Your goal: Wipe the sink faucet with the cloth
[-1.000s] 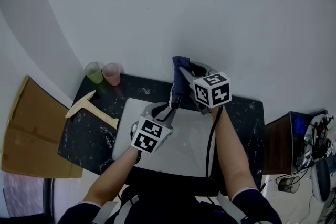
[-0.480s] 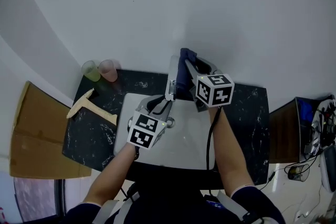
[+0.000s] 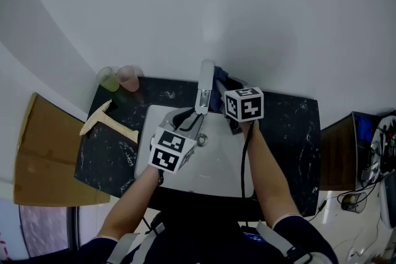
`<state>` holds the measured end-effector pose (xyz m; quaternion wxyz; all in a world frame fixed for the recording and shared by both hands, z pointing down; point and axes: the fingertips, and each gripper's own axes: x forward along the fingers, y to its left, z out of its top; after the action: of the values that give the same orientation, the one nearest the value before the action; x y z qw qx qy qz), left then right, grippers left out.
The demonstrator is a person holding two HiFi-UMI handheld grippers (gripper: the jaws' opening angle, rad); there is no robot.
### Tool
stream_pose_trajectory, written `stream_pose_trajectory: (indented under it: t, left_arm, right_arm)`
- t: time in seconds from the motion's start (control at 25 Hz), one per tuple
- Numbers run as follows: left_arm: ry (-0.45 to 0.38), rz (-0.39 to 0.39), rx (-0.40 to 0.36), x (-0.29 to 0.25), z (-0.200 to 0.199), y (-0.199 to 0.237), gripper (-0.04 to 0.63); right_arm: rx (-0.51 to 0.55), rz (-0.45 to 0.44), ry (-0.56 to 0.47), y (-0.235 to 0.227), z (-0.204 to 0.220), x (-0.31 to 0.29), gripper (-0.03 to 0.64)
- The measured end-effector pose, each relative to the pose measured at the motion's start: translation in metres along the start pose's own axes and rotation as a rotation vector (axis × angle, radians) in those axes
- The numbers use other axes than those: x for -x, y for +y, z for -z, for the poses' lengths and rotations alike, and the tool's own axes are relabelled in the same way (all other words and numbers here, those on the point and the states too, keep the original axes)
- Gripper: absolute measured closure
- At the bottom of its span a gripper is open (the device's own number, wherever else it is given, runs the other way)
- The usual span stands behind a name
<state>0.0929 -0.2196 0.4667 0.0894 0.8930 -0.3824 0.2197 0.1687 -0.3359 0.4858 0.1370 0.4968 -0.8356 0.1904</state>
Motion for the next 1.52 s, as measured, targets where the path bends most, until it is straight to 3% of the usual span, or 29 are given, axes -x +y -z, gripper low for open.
stream_pose_trajectory:
  t: [0.44,0.64,0.84,1.12,1.28,1.52]
  left_arm:
    - [0.000,-0.003,-0.002,0.000,0.000,0.001,0.499]
    - [-0.003,0.001,-0.008,0.000,-0.001,0.001,0.499]
    - [-0.003,0.005,-0.009,0.000,0.000,0.001,0.499]
    - [-0.007,0.016,-0.008,-0.001,0.000,0.001,0.499]
    - [-0.003,0.020,-0.007,-0.001,0.000,0.001,0.499]
    - [-0.003,0.024,-0.010,-0.002,-0.001,0.000,0.499]
  right_arm:
    - [0.107,0.030,0.273,-0.004,0.053,-0.018,0.522]
    - [0.118,-0.017,0.363,0.005,0.072,-0.015,0.523]
    - [0.082,-0.079,0.308,0.017,0.068,-0.004,0.524]
    - [0.005,-0.125,0.073,0.025,0.028,0.019,0.525]
    - [0.059,-0.127,-0.021,0.029,0.000,0.032,0.525]
    - [0.216,-0.168,-0.012,0.053,-0.007,0.050,0.525]
